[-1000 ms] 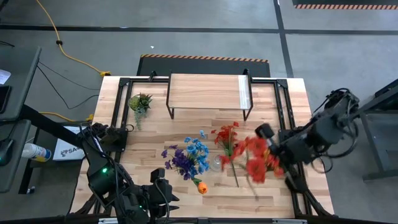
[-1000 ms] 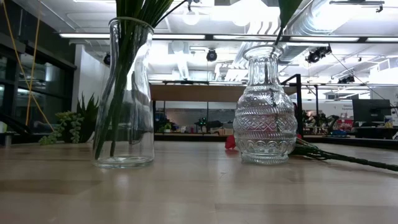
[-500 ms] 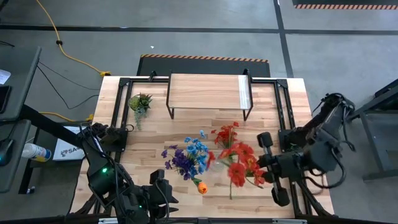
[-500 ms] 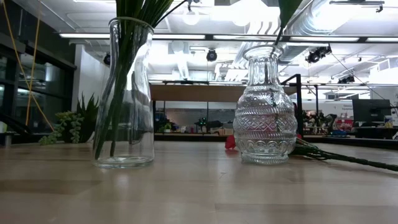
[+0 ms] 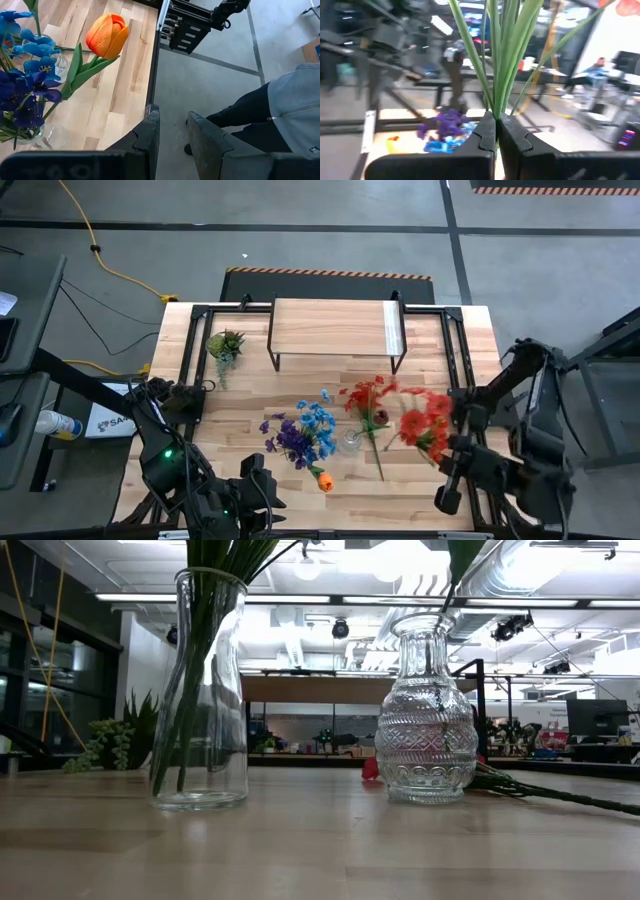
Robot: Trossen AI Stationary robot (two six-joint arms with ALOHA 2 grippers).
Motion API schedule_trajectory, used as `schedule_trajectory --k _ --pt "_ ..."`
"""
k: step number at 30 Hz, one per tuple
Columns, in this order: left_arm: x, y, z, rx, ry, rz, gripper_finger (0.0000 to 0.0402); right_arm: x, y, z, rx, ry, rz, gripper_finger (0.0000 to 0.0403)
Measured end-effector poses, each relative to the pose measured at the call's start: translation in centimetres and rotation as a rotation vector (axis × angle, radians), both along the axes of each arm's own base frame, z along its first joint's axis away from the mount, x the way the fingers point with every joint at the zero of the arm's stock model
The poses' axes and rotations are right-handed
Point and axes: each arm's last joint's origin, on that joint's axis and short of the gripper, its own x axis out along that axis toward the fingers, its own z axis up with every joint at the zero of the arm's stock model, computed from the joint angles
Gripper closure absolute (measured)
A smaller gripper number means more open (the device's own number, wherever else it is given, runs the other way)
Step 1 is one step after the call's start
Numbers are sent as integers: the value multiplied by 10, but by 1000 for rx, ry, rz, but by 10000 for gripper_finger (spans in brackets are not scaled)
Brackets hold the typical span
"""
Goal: Pick and place flowers into a vace then onto a shelf
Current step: Put the orange flowers into the right transparent flower vase
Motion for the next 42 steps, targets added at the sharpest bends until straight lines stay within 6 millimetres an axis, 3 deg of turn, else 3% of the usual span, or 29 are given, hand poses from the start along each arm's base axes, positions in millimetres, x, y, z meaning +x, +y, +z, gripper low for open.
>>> schedule_trajectory --k 9,19,24,31,37,42 --pt "0 0 0 1 0 0 268 -18 16 -11 70 -65 -37 403" --pt "-1 1 -1 64 -2 -46 268 -7 40 -36 100 -76 -36 403" --pt "-4 1 -5 89 59 -123 268 17 58 -56 58 -61 -78 403" --pt "-13 -1 -10 32 206 -262 268 57 65 -80 61 -67 -168 403" --pt "-21 -7 -11 62 217 -313 268 81 64 -98 47 -61 -220 403" --pt "-30 -14 -11 70 216 -340 268 96 52 -100 24 -52 -271 403"
